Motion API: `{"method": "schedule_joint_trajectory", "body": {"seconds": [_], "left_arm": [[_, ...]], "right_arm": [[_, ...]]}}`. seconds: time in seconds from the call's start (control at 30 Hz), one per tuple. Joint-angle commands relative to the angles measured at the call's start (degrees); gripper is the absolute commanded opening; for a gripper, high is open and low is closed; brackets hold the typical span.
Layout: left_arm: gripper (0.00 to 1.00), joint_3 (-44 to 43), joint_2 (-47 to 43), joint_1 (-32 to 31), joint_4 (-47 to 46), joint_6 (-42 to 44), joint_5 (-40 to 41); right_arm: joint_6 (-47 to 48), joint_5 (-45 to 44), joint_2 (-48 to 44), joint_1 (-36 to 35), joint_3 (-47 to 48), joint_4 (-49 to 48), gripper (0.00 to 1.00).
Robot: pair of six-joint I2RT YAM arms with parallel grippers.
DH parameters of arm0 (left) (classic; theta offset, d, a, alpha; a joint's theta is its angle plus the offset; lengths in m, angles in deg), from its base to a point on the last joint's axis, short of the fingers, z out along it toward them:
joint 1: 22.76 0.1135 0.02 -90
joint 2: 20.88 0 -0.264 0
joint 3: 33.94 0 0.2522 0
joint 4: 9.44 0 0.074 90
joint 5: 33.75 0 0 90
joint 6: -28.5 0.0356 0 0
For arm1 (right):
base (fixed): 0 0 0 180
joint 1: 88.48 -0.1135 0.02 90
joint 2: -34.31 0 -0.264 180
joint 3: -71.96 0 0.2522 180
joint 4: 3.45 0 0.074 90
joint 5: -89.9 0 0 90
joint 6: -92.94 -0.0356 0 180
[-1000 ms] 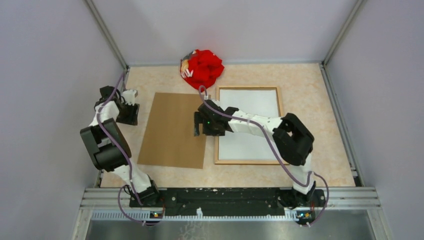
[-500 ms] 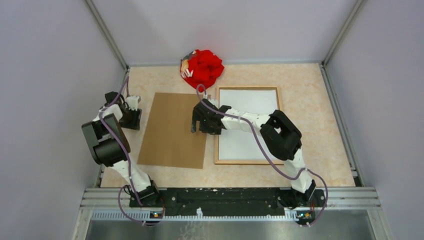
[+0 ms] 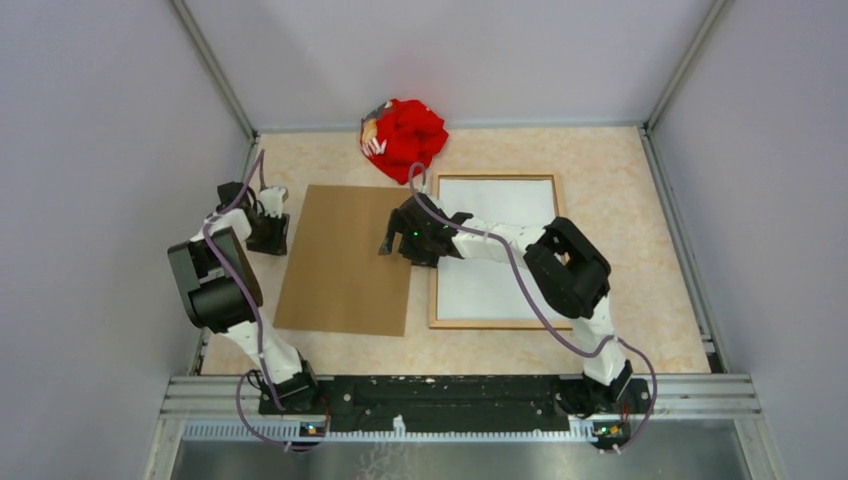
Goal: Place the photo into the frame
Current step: Pick up the photo frame item at the center of the board.
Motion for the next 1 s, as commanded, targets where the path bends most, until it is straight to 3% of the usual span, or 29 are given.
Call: {"method": "schedule_joint_trajectory", "body": {"seconds": [0.0, 0.27, 0.6, 0.97], "left_arm": [[0.49, 4.91, 4.95, -3.32, 2.65, -1.94, -4.08], [0.48, 5.06, 3.84, -6.63, 3.54, -1.47, -3.03], [0.49, 4.40, 6.58, -6.94, 5.86, 0.83, -3.50], [0.49, 4.28, 6.06, -7.16, 7.08, 1.67, -4.78]], "right_arm": [[-6.24, 6.26, -1.85, 2.19, -7.47, -10.59, 0.91], [-10.41, 13.29, -4.78, 2.86, -11.06, -25.51, 0.84], [-14.73, 21.37, -10.62, 1.87, -15.19, -54.45, 0.73], [-15.79, 27.35, -10.24, -0.94, -13.91, -66.50, 0.70]]}}
